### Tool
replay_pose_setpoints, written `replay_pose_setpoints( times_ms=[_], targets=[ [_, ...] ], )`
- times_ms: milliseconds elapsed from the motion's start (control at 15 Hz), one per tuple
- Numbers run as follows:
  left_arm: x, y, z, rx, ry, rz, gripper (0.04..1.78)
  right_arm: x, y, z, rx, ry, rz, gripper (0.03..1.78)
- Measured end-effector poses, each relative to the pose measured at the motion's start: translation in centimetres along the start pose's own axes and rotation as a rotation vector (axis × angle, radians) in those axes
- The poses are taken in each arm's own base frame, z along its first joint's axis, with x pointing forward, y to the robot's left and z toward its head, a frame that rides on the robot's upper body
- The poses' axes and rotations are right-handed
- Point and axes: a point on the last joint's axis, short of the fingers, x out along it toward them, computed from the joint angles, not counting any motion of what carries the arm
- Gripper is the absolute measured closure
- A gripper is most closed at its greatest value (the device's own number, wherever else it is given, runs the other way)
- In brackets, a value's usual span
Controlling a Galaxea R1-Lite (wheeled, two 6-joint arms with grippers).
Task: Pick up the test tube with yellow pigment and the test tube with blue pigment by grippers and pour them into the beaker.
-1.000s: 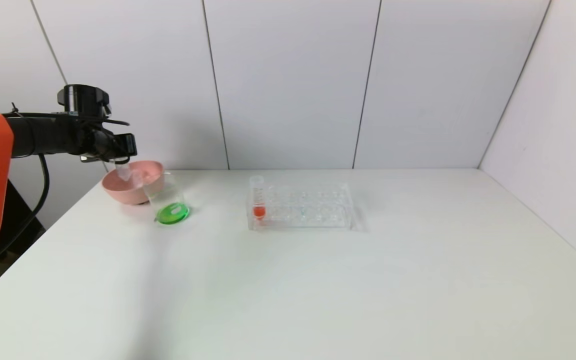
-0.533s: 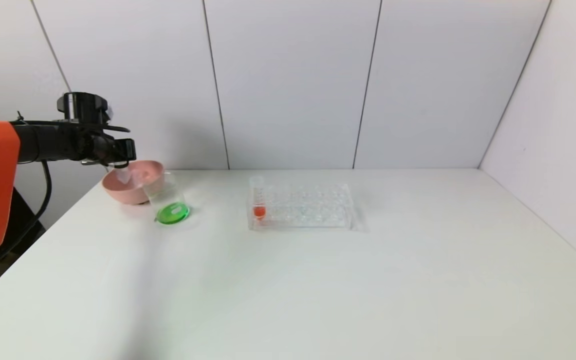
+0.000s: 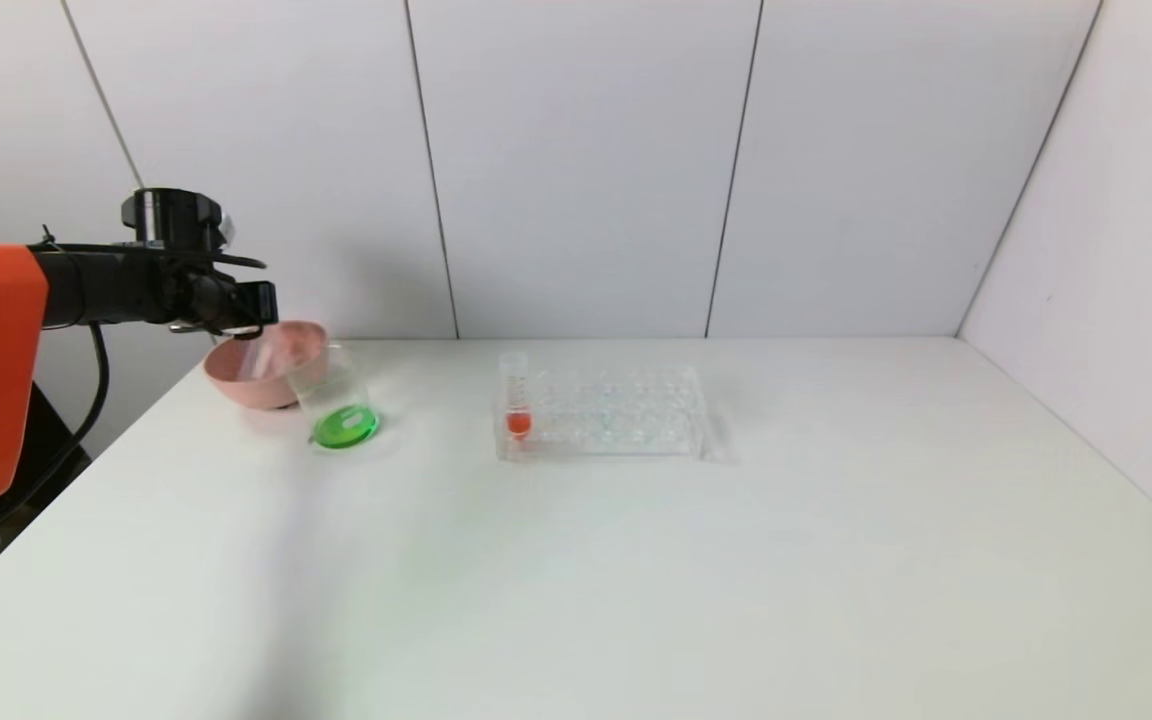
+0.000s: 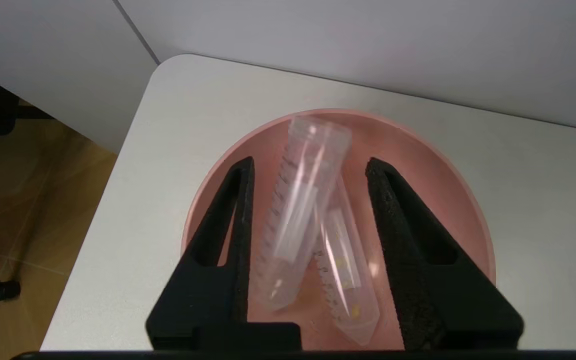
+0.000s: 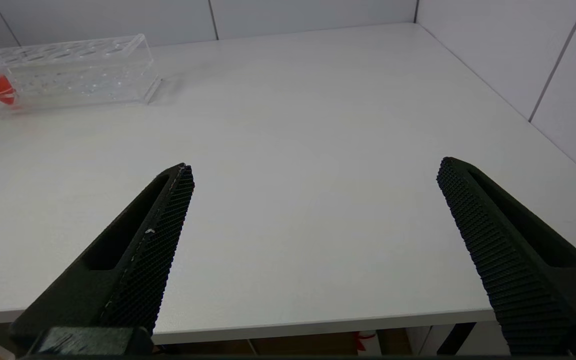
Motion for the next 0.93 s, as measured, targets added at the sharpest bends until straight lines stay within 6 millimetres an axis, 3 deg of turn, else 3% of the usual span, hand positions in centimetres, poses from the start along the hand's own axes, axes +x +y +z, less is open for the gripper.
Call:
replay_pose_setpoints(
  times_ms=[267,467,667,933],
  targets=[
    [-0.2,0.0,0.2,-0.001,-0.005,0.001,0.36,0.0,0.0,0.0,0.000,0.000,0.000,0.04],
    [-1.6,-0.1,1.3,-0.001,-0.037,-0.003,0.10,0.0,0.0,0.0,0.000,0.000,0.000,0.04],
    [-6.0,-0.7,4.2,0.006,-0.126,-0.023,0.04,0.0,0.0,0.0,0.000,0.000,0.000,0.04],
    [-16.1,-2.2,7.7,0.040,-0.273,-0.092,0.04,0.0,0.0,0.0,0.000,0.000,0.000,0.04]
  ],
)
